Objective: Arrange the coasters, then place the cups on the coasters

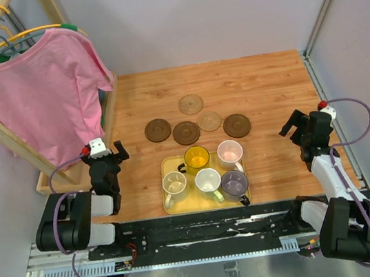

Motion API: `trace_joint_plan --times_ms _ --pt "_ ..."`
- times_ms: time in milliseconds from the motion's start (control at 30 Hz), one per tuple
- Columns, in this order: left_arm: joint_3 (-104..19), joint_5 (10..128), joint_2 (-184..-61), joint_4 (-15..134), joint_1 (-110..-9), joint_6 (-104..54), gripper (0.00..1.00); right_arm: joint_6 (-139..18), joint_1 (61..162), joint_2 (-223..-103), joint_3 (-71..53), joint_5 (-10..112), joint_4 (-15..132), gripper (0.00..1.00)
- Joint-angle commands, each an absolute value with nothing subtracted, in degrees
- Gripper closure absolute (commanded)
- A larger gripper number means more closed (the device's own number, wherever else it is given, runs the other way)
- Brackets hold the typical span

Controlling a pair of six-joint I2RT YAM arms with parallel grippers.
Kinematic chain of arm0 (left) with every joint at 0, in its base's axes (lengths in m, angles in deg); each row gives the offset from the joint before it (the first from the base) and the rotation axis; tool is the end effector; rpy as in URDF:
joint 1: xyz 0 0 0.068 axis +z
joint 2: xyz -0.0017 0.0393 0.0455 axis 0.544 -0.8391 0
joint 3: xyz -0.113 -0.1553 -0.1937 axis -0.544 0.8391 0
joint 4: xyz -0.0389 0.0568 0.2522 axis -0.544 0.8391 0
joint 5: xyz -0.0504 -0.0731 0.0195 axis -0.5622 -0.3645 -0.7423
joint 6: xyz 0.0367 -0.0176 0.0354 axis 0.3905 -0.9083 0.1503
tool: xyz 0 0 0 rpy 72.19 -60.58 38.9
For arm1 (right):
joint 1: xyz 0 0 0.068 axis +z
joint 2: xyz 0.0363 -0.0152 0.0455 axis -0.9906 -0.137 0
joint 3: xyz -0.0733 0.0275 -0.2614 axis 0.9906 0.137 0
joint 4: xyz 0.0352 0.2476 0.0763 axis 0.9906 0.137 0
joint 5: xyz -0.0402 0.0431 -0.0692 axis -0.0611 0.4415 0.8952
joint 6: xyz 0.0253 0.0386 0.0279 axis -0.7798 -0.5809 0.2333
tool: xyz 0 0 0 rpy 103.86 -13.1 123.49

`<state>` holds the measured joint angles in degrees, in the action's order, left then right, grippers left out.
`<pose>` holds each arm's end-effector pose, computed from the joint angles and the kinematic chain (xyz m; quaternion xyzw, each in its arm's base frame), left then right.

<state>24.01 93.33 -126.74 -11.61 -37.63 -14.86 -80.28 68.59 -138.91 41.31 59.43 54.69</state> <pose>0.2050 -0.0068 0.1516 -0.0810 0.7096 0.0622 0.6971 0.2068 -0.0506 0.2056 0.3000 0.8051 0.0514 0.5091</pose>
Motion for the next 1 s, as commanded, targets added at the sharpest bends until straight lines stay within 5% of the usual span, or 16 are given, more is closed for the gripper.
trace_joint_plan --times_ms 0,367,767,967 --pt "22.5 94.2 -119.4 -5.8 -37.3 -14.3 0.00 -80.0 67.6 -138.7 41.3 57.3 53.3 0.04" --pt "11.3 84.3 -102.2 22.6 -37.3 -17.5 0.00 -78.4 68.9 -139.4 41.6 52.3 50.0 0.24" --pt "-8.8 73.4 -119.4 27.7 -37.3 -24.1 0.00 -73.3 74.3 -142.3 32.2 54.9 51.4 0.19" --pt "-18.8 71.0 -129.1 32.2 -37.2 -24.3 0.00 -70.9 74.8 -147.9 24.0 53.6 52.0 0.29"
